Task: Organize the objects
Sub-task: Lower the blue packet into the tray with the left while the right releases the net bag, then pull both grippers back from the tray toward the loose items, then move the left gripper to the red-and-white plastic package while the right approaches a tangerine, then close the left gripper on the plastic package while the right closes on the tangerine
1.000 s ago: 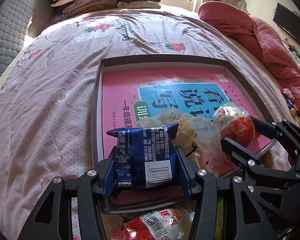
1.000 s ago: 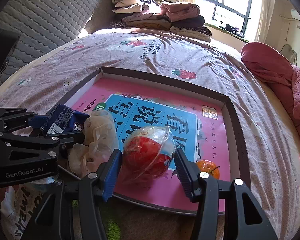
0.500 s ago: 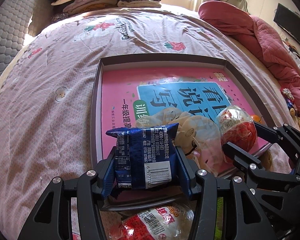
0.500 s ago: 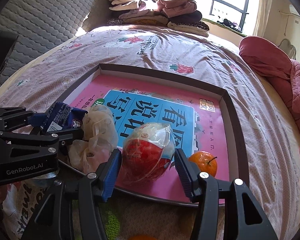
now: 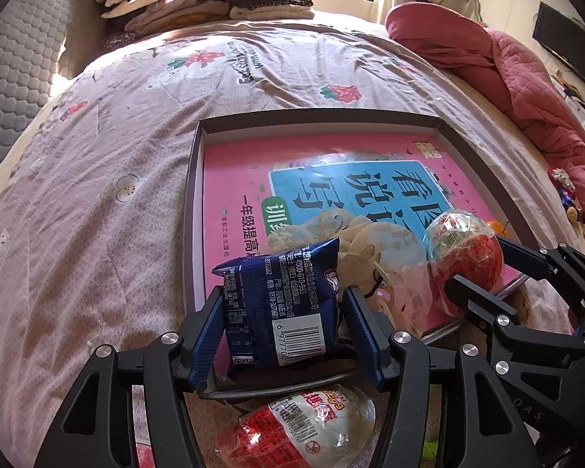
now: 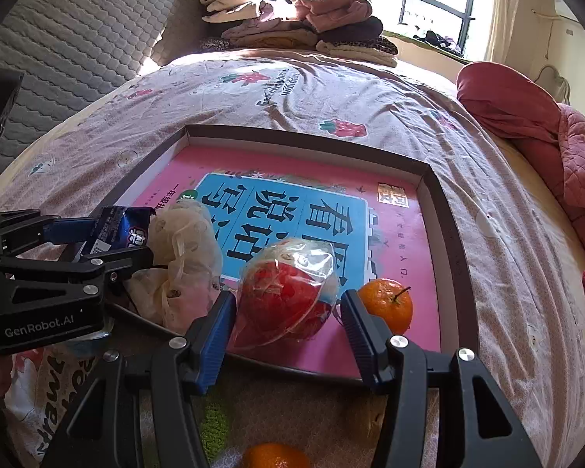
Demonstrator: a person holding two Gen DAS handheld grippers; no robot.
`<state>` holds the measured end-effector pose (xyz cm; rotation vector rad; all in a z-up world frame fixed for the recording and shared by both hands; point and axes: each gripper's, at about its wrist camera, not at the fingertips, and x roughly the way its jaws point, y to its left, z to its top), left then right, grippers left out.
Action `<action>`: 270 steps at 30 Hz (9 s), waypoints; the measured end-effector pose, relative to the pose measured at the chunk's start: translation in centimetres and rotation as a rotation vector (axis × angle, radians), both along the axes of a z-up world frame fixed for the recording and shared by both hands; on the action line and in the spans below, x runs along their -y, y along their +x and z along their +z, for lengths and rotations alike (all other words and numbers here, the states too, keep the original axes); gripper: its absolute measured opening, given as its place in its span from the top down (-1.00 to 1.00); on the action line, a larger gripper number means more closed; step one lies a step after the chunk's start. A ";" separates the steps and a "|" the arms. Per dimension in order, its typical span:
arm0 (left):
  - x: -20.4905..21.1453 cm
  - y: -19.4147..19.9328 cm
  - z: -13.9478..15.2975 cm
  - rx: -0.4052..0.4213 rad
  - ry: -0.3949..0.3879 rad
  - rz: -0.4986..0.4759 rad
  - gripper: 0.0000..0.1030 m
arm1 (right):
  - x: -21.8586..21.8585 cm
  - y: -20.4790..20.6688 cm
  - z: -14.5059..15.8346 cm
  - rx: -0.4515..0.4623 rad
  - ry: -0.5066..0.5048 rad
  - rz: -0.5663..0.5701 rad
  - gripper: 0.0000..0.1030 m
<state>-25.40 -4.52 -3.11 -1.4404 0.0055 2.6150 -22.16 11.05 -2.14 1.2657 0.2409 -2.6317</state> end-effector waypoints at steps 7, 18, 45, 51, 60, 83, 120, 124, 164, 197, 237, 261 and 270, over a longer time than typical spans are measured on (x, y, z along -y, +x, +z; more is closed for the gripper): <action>0.4 0.5 0.5 0.008 0.024 0.007 -0.39 | -0.7 0.8 0.9 -0.015 -0.021 -0.022 -0.08; 0.7 1.2 1.1 0.018 0.057 0.010 -0.44 | -0.9 2.6 2.4 -0.036 -0.038 -0.028 -0.09; 1.6 2.9 5.7 -0.089 0.137 0.015 -0.50 | -0.3 5.5 6.0 -0.112 -0.073 -0.020 -0.09; 1.6 3.9 7.0 -0.125 0.142 0.025 -0.50 | -0.3 6.1 7.0 -0.141 -0.080 -0.022 -0.09; 1.5 6.4 9.4 -0.188 0.158 0.025 -0.50 | -0.4 7.5 8.9 -0.190 -0.098 -0.024 -0.09; 1.0 11.4 13.2 -0.315 0.102 0.012 -0.50 | -0.8 10.5 12.0 -0.253 -0.110 -0.029 -0.10; 1.7 15.5 11.5 -0.292 0.094 -0.003 -0.50 | -1.6 13.7 12.0 -0.261 -0.075 -0.053 -0.10; 1.6 15.7 10.8 -0.284 0.095 -0.007 -0.50 | -1.7 13.8 11.5 -0.250 -0.070 -0.055 -0.10; 1.3 14.1 3.0 -0.105 0.008 -0.029 -0.50 | -2.8 13.9 4.4 -0.096 -0.039 -0.038 -0.10; 2.0 11.0 0.2 -0.121 -0.005 -0.003 -0.50 | -2.5 10.7 -0.5 -0.013 -0.059 -0.049 -0.10; 0.8 8.3 -1.7 -0.091 0.022 -0.028 -0.42 | -2.0 9.8 -2.1 -0.025 -0.096 -0.039 0.32; 1.1 10.1 -0.3 -0.133 0.024 -0.022 -0.41 | -2.5 10.7 -1.3 -0.027 -0.117 -0.042 0.32; 0.6 11.2 0.5 -0.159 0.029 -0.047 -0.41 | -3.0 11.3 0.2 -0.063 -0.120 -0.052 0.32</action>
